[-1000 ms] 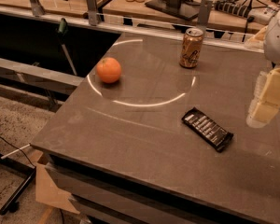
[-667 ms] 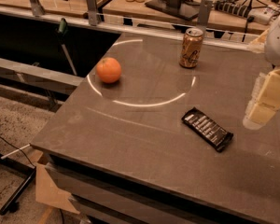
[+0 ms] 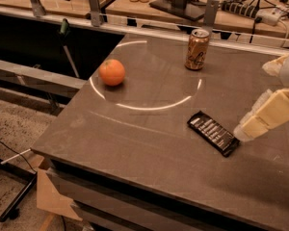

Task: Move rxbar chocolate near orange

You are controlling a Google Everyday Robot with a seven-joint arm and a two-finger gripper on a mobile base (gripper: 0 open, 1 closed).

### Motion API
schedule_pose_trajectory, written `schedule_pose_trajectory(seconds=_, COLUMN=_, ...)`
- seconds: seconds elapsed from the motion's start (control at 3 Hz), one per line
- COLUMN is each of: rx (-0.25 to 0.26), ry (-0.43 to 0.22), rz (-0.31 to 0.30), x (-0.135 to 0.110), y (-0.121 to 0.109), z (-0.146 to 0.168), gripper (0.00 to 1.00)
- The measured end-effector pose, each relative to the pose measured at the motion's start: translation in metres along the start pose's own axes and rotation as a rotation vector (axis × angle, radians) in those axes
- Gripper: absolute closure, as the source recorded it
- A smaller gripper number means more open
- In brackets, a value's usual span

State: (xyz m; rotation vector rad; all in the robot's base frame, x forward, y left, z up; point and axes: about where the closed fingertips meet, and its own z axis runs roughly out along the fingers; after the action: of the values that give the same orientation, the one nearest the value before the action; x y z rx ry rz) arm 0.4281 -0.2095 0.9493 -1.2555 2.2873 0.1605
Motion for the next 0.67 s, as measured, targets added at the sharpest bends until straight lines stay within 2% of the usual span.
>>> schedule_pose_trajectory(seconds=0.33, rx=0.042, ry=-0.135, rz=0.038, x=-0.004, y=0.008, z=0.009, gripper=0.00)
schedule_pose_trajectory(seconds=0.67, rx=0.091, ry=-0.193, rz=0.053, x=-0.013, y=-0.002, z=0.010, gripper=0.00)
